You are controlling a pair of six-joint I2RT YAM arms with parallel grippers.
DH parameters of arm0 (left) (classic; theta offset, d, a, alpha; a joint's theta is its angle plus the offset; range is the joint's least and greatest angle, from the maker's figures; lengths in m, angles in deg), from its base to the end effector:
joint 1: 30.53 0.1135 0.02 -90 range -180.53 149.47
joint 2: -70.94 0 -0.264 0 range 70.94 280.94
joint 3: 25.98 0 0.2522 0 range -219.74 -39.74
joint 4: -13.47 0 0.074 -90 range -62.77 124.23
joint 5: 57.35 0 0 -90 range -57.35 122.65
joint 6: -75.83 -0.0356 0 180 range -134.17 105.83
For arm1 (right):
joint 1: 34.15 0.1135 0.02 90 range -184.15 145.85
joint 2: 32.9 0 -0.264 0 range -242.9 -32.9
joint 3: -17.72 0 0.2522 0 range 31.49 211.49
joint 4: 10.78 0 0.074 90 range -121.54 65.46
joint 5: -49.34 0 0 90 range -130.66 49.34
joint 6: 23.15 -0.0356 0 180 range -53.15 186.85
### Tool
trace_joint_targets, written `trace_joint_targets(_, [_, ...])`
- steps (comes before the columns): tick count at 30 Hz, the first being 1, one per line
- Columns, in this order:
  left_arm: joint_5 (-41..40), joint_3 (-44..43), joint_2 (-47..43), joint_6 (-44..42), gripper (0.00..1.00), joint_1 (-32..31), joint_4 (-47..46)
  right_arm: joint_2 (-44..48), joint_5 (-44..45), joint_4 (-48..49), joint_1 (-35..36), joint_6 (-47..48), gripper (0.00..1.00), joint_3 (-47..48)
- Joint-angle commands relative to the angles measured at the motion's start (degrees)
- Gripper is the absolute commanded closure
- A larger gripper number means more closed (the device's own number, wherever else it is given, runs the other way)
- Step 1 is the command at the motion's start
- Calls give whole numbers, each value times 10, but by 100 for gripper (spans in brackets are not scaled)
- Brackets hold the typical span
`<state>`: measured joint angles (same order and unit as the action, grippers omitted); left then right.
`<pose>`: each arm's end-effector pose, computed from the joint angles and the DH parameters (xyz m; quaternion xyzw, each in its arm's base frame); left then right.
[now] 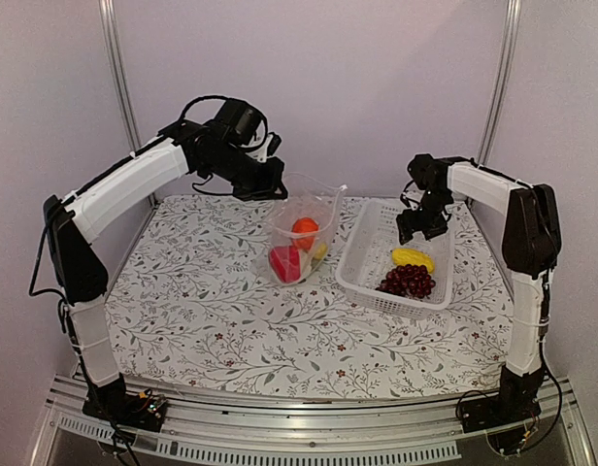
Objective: Place the food in the zip-top bag and seal the zipper
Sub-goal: Pick up the fake fruit from the bin.
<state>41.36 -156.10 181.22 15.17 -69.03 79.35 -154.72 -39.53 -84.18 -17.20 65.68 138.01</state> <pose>0.3289 -0.2685 0.3681 0.1022 0.9194 -0.2667 0.2704 0.4209 0.1275 0.2253 -0.1348 0.9821 0.0110 0.1310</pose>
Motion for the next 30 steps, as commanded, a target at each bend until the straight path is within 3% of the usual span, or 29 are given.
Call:
trace_joint_targets(1, [6, 4, 6, 2, 100, 9, -9, -30, -59, -5, 1, 6, 21, 14])
trace_joint_targets(18, [5, 21, -6, -4, 100, 17, -10, -64, -109, -16, 1, -10, 20, 4])
trace_joint_targets(23, [8, 19, -3, -3, 100, 17, -11, -58, -137, -22, 1, -15, 12, -17])
trace_joint_targets(30, [10, 21, -2, -2, 100, 17, -10, -52, -111, -18, 1, -19, 12, -33])
